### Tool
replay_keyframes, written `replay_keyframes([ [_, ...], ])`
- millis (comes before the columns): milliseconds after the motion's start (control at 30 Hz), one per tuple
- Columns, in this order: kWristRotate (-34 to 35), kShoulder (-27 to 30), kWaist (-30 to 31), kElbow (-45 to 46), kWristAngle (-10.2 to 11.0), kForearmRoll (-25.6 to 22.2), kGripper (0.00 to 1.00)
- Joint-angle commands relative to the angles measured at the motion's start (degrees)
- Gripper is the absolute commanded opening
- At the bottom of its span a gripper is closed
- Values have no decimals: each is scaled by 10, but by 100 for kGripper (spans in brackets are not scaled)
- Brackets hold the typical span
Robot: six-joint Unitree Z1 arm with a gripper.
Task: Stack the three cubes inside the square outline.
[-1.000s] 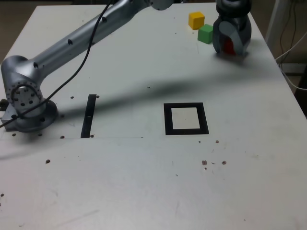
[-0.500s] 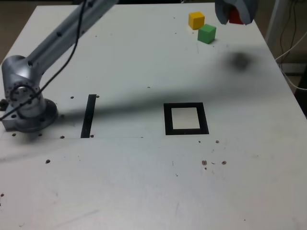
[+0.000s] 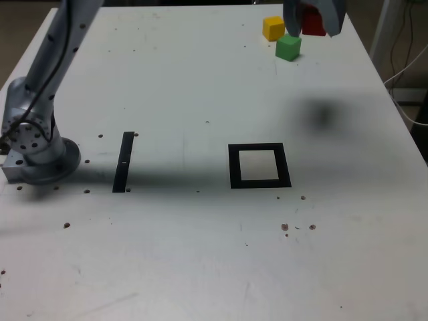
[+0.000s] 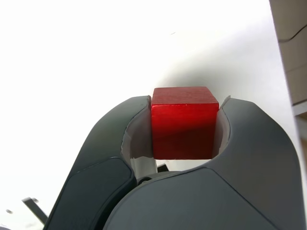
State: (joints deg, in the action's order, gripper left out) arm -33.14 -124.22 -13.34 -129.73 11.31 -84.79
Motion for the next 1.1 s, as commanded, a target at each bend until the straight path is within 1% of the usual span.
replay_keyframes([
  [0, 33, 78, 7, 173, -5, 3, 25],
  [167, 144, 152, 35, 280, -17, -2, 24],
  [300, 235, 190, 82, 337, -24, 0, 24],
  [467, 319, 193, 145, 376, -30, 15, 24],
  [600, 376, 187, 174, 413, -43, 48, 24],
  [733, 414, 178, 191, 445, -53, 90, 24],
  [833, 428, 169, 202, 453, -52, 117, 24],
  [933, 436, 162, 210, 451, -51, 131, 24],
  [1067, 442, 156, 216, 440, -54, 133, 24],
])
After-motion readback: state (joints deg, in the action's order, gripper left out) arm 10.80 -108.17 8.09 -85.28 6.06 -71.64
